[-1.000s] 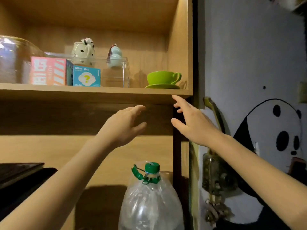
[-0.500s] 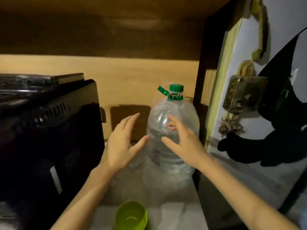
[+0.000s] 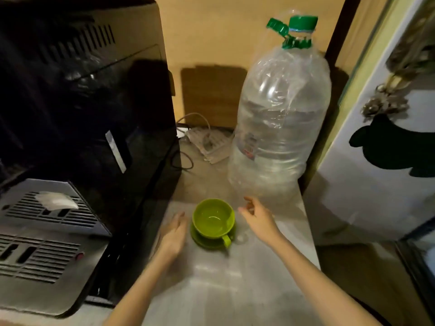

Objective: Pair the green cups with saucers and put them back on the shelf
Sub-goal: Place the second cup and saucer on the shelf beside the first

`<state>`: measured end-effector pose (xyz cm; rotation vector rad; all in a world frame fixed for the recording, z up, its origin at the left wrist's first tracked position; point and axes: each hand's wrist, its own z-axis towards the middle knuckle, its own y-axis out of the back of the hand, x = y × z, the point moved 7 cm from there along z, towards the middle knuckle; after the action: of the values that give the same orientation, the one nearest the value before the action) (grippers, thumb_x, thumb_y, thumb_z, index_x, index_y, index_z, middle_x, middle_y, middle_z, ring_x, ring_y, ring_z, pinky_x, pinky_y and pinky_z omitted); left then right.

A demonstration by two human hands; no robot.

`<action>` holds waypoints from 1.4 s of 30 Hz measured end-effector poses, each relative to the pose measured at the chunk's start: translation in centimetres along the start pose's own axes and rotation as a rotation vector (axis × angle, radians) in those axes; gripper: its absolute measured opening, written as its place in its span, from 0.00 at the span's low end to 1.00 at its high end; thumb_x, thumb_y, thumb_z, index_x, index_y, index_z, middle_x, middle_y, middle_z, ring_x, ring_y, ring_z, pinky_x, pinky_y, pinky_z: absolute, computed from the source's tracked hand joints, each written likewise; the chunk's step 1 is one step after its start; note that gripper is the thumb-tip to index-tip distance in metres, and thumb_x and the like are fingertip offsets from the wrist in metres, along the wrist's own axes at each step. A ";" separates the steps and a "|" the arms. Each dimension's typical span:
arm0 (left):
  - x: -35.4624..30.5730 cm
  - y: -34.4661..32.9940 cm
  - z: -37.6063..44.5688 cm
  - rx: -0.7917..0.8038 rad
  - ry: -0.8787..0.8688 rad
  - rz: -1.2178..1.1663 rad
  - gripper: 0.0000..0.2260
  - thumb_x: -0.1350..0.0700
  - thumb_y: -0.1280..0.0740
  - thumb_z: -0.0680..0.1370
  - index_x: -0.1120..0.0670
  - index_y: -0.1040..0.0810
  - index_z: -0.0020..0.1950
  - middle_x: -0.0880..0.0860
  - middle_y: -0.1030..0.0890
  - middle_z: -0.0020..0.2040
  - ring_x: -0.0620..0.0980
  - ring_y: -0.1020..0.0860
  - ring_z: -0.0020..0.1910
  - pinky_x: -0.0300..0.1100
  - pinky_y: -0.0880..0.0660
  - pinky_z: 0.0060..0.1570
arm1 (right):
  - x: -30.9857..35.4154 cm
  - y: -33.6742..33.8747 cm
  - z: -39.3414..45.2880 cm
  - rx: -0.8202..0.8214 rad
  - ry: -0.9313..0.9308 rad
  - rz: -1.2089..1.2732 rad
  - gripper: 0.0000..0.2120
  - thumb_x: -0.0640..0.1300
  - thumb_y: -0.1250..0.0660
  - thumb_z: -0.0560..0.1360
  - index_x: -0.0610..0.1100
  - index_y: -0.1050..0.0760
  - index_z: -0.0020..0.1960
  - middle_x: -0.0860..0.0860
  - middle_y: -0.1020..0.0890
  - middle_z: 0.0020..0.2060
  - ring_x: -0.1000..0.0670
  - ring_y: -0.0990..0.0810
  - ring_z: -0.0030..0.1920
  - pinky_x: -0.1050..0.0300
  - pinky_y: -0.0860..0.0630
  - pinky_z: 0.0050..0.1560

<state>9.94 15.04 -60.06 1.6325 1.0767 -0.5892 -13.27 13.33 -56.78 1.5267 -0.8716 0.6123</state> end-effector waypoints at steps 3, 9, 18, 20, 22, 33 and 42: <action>2.2 -1.2 0.3 0.014 0.139 -0.159 0.15 0.51 0.46 0.79 0.55 0.29 0.63 0.59 0.21 0.41 0.56 0.21 0.38 0.46 0.22 0.39 | -2.6 -2.4 0.5 0.062 -0.127 0.025 0.18 0.45 0.39 0.77 0.38 0.29 0.64 0.38 0.21 0.56 0.39 0.23 0.57 0.47 0.27 0.56; 2.6 -2.5 1.2 0.086 0.223 -0.322 0.07 0.65 0.43 0.77 0.57 0.29 0.52 0.61 0.21 0.35 0.48 0.20 0.22 0.37 0.22 0.24 | -5.5 -5.3 1.2 0.136 -0.377 0.292 0.06 0.41 0.44 0.79 0.41 0.30 0.48 0.44 0.24 0.34 0.54 0.24 0.19 0.58 0.22 0.25; 2.4 -2.7 2.1 0.070 0.250 -0.283 0.08 0.68 0.34 0.71 0.56 0.28 0.43 0.62 0.20 0.34 0.49 0.21 0.20 0.39 0.22 0.23 | -6.3 -6.4 2.5 0.173 -0.423 0.162 0.13 0.30 0.40 0.73 0.46 0.34 0.36 0.44 0.23 0.29 0.52 0.24 0.18 0.60 0.25 0.19; 2.2 -2.7 2.1 0.097 0.245 -0.291 0.08 0.68 0.33 0.71 0.56 0.28 0.42 0.62 0.20 0.34 0.49 0.21 0.20 0.39 0.22 0.22 | -6.2 -6.4 2.7 0.179 -0.433 0.156 0.14 0.29 0.40 0.72 0.46 0.34 0.36 0.44 0.23 0.29 0.53 0.25 0.16 0.61 0.26 0.18; 2.1 -2.8 2.1 0.122 0.247 -0.301 0.08 0.68 0.33 0.72 0.57 0.27 0.43 0.62 0.20 0.34 0.50 0.20 0.20 0.39 0.22 0.22 | -6.2 -6.3 2.8 0.180 -0.440 0.162 0.14 0.28 0.39 0.72 0.45 0.34 0.36 0.44 0.22 0.29 0.54 0.25 0.15 0.61 0.25 0.18; -3.3 -1.5 1.4 0.228 0.157 -0.510 0.07 0.67 0.33 0.72 0.60 0.26 0.48 0.57 0.17 0.27 0.48 0.19 0.23 0.36 0.21 0.25 | -2.0 -1.7 2.5 0.150 -0.328 0.472 0.08 0.26 0.39 0.72 0.36 0.31 0.46 0.44 0.25 0.35 0.53 0.22 0.20 0.61 0.22 0.21; -15.4 3.1 -2.5 0.205 -0.187 -0.704 0.08 0.64 0.33 0.72 0.61 0.23 0.51 0.53 0.15 0.30 0.47 0.17 0.30 0.34 0.21 0.30 | 9.0 8.8 -0.2 0.083 -0.052 0.737 0.04 0.32 0.36 0.74 0.37 0.30 0.46 0.42 0.22 0.35 0.54 0.20 0.21 0.62 0.20 0.26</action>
<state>5.01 11.71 -45.35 1.3024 1.4851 -1.3196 -15.16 11.83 -44.42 1.2714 -1.4784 1.1491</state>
